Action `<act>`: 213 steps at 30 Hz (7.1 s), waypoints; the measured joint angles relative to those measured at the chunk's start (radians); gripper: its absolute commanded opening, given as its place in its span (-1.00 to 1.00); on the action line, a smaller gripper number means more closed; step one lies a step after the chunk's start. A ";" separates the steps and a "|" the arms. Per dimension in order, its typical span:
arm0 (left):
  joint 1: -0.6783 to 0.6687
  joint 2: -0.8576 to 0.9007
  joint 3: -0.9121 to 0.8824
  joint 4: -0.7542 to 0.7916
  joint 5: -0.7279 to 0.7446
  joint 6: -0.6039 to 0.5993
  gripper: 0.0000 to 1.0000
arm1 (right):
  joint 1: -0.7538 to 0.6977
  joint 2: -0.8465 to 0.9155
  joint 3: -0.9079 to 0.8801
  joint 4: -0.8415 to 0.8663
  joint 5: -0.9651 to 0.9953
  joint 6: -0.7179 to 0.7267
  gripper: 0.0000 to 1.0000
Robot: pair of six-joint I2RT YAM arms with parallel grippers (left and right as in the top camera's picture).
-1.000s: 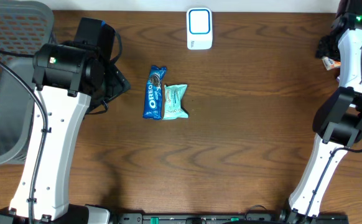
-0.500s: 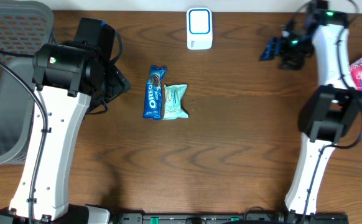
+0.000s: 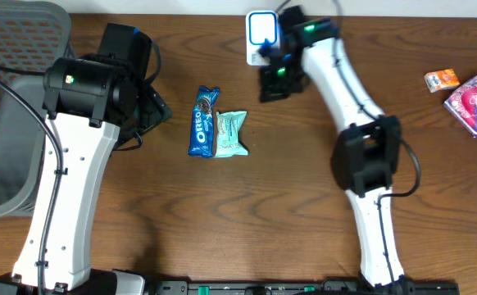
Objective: Scan the item barcode
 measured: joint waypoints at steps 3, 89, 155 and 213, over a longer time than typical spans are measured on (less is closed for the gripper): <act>0.000 0.000 0.000 0.000 0.000 0.000 0.96 | 0.063 0.000 0.000 0.021 0.046 0.056 -0.97; 0.000 0.000 0.000 0.000 0.000 0.000 0.96 | 0.142 -0.140 -0.250 0.093 0.201 0.249 -0.07; 0.000 0.000 0.000 0.000 0.000 0.000 0.96 | 0.154 -0.153 -0.441 0.407 0.441 0.747 0.19; 0.000 0.000 0.000 0.000 0.000 0.000 0.96 | 0.270 -0.136 -0.440 0.167 0.689 0.360 0.34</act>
